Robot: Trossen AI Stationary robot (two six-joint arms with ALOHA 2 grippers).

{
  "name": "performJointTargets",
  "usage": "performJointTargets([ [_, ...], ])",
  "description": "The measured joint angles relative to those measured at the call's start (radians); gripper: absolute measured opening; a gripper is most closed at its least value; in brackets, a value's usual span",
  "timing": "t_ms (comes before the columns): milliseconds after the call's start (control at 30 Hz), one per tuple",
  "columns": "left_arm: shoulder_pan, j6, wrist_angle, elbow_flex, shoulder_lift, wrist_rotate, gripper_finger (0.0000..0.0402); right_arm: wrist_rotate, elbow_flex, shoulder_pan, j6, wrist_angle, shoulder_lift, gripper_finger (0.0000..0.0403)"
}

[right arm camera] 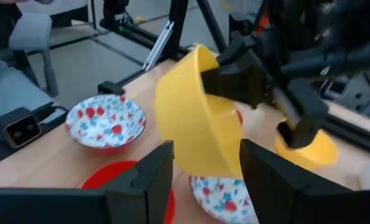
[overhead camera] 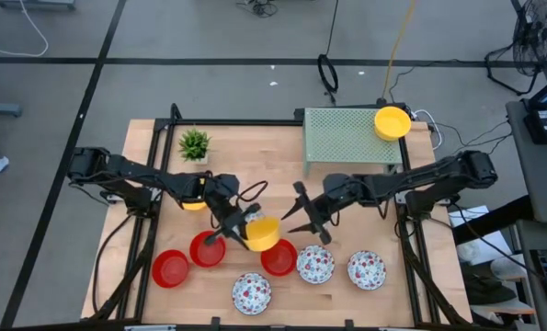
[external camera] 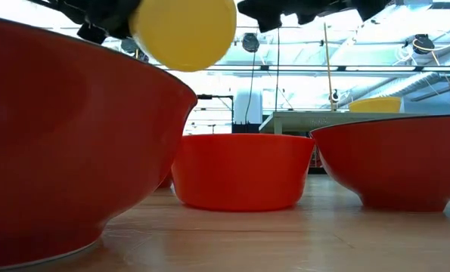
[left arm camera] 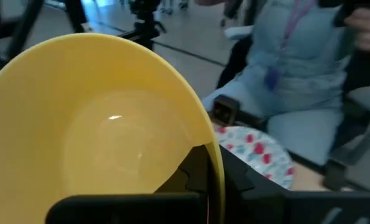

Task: Pick & Place Mini bowls
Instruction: Stack the yellow bowl on the stacked yellow bowl on the shelf

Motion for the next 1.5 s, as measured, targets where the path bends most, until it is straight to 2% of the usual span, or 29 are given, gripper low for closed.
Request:
performJointTargets([
  [233, -0.031, -0.011, 0.024, 0.000, 0.000, 0.017, 0.0006, -0.057, 0.001, 0.002, 0.020, 0.156, 0.069, 0.0171],
  [567, -0.042, 0.013, 0.044, -0.001, 0.000, 0.008, 0.0010, -0.228, 0.061, 0.005, 0.107, 0.164, 0.154, 0.0171],
  [933, -0.042, 0.051, 0.071, -0.001, 0.000, 0.026, 0.0005, -0.234, 0.072, 0.019, 0.124, 0.180, 0.155, 0.0171],
  [1233, -0.043, 0.066, 0.087, -0.002, 0.000, 0.028, 0.0006, -0.250, 0.125, 0.022, 0.164, 0.172, 0.240, 0.0170],
  [1367, -0.042, 0.055, 0.076, -0.003, 0.001, 0.024, 0.0011, -0.259, 0.125, 0.023, 0.180, 0.166, 0.247, 0.0151],
  [1500, -0.042, 0.061, 0.084, -0.003, 0.000, 0.016, 0.0013, -0.316, 0.125, 0.022, 0.235, 0.171, 0.243, 0.0096],
])
